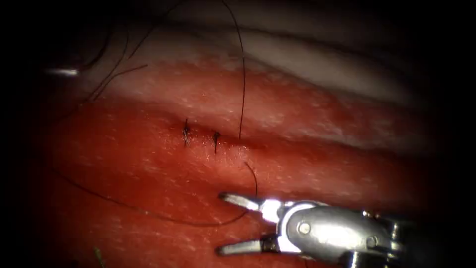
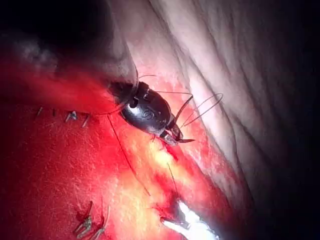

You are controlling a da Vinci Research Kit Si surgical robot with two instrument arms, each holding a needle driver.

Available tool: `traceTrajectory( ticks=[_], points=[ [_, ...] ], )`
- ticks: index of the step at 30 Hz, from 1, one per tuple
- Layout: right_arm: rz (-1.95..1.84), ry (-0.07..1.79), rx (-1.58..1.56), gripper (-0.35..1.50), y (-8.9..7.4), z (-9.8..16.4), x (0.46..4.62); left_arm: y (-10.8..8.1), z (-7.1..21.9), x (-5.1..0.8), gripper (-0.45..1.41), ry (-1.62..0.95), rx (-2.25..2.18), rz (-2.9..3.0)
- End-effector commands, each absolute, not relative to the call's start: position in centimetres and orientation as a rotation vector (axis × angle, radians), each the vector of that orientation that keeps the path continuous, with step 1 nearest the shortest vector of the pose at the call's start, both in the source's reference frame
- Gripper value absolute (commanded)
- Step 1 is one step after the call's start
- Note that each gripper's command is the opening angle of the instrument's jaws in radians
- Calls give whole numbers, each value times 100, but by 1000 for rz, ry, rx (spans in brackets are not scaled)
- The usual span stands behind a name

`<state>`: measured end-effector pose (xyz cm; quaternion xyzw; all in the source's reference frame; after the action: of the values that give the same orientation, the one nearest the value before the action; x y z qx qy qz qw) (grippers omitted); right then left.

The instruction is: Wound Closure

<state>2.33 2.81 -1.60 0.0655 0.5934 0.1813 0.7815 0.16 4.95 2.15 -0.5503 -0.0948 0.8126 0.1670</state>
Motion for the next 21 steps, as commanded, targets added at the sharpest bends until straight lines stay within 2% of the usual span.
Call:
traceTrajectory(
  ticks=[1, 5, 12, 14, 15, 16, 21],
  points=[
    [387, 1271, 109, 103, 297, -120, 230, 491, 223, 12, -35, -271, -1567, 2312],
    [364, 1230, 86, 105, 294, -76, 233, 491, 224, 13, -35, -272, -1568, 2313],
    [367, 1197, 34, 88, 300, -26, 234, 491, 224, 13, -35, -272, -1567, 2313],
    [364, 1188, 35, 64, 302, -22, 233, 491, 224, 13, -35, -272, -1567, 2313],
    [359, 1192, 40, -4, 302, -22, 231, 491, 224, 13, -35, -272, -1567, 2313],
    [356, 1192, 44, -35, 301, -22, 231, 491, 224, 13, -35, -272, -1567, 2313],
    [341, 1192, 108, -35, 289, -44, 233, 491, 225, 13, -35, -271, -1567, 2313]
  ],
)
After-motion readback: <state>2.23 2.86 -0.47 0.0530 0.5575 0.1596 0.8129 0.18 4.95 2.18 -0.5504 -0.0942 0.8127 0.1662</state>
